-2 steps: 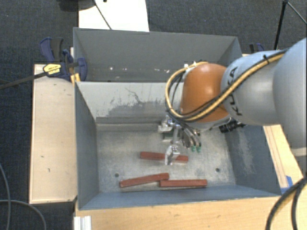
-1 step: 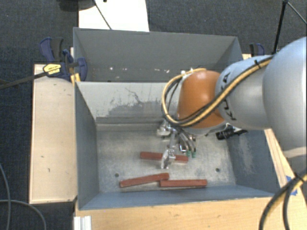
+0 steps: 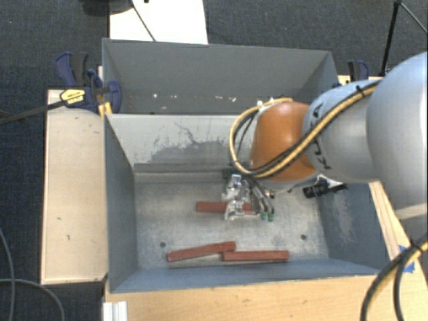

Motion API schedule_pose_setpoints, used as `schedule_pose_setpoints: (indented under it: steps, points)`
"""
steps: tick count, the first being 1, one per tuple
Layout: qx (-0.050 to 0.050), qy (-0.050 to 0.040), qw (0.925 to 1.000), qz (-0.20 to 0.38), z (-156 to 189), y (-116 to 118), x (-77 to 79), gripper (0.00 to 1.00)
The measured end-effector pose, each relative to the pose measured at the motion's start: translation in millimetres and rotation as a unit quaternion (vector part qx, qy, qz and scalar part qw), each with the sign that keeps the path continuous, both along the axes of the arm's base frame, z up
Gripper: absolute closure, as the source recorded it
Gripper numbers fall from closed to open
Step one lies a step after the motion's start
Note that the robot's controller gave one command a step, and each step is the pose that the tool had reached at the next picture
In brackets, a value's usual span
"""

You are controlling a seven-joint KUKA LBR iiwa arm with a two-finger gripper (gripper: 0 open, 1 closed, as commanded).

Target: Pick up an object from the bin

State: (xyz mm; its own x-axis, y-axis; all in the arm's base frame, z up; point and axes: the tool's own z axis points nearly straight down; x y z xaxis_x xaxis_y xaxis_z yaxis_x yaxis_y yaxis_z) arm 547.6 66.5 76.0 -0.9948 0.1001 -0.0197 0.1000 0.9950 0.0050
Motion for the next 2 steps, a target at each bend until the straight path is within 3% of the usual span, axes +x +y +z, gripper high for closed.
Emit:
schedule_pose_setpoints:
  steps: [2]
  points:
    - [0.0,0.0013,1.0,-0.001,1.1,0.0,0.0,1.0]
